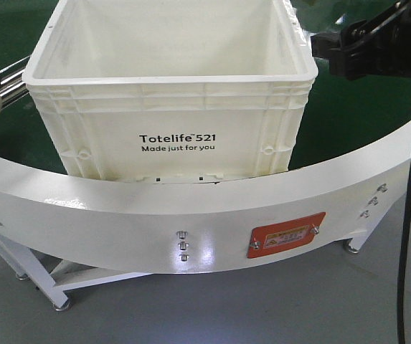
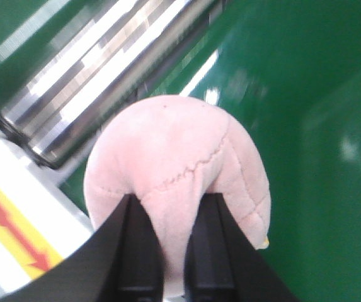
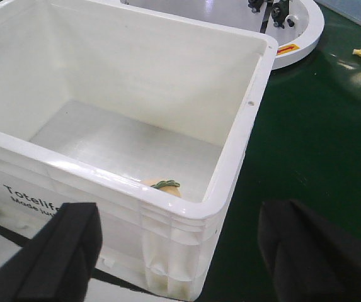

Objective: Place moving items into box and shelve
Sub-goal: 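Grasp the pink plush peach on the belt with the left gripper, then carry the peach over the tote and drop it inside with left gripper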

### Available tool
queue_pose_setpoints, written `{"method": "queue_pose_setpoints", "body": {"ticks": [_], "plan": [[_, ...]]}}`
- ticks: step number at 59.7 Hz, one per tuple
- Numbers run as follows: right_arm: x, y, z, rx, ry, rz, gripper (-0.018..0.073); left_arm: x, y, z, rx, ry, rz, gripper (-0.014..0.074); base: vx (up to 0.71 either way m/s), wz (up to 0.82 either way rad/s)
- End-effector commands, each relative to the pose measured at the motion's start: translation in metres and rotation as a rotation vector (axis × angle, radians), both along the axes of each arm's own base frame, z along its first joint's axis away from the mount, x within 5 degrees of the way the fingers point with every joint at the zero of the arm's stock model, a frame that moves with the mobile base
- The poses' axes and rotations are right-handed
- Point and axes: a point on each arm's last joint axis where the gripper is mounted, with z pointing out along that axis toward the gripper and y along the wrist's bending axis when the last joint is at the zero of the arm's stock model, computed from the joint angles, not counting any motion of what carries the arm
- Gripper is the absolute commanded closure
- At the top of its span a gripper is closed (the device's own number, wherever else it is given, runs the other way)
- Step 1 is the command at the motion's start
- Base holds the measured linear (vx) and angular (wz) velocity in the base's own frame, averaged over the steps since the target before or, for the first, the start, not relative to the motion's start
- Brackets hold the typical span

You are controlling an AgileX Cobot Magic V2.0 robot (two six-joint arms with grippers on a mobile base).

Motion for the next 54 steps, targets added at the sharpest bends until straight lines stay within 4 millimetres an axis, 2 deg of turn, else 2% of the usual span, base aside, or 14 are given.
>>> {"method": "queue_pose_setpoints", "body": {"ticks": [1, 12, 19, 26, 36, 44, 50, 54], "plan": [[-0.004, -0.003, 0.022, 0.042, -0.131, -0.001, 0.0003, -0.015, -0.007, 0.061, 0.035, -0.19, -0.004, 0.0396, 0.0, 0.0], [-0.004, -0.002, 0.022, 0.045, -0.13, -0.001, 0.0003, -0.046, -0.03, 0.119, 0.023, -0.363, -0.044, 0.0396, 0.0, 0.0], [-0.004, -0.002, 0.022, 0.045, -0.13, -0.001, 0.0003, -0.068, -0.061, 0.159, 0.022, -0.516, -0.141, 0.0394, 0.0, 0.0], [-0.004, -0.002, 0.022, 0.045, -0.129, -0.001, 0.0003, -0.084, -0.096, 0.182, -0.063, -0.62, -0.239, 0.0393, 0.0, 0.0], [-0.004, -0.002, 0.022, 0.047, -0.128, -0.001, 0.0003, -0.086, -0.146, 0.183, -0.161, -0.646, -0.409, 0.0393, 0.0, 0.0], [-0.003, -0.002, 0.021, 0.045, -0.125, -0.001, 0.0003, -0.073, -0.179, 0.165, -0.165, -0.605, -0.523, 0.0386, 0.0, 0.0], [0.001, -0.001, 0.016, 0.033, -0.097, -0.002, 0.0003, -0.063, -0.195, 0.148, -0.166, -0.551, -0.566, 0.0309, 0.0, 0.0], [0.004, 0.001, 0.013, 0.03, -0.078, -0.004, 0.0003, -0.06, -0.198, 0.144, -0.158, -0.54, -0.576, 0.0202, 0.0, 0.0]]}}
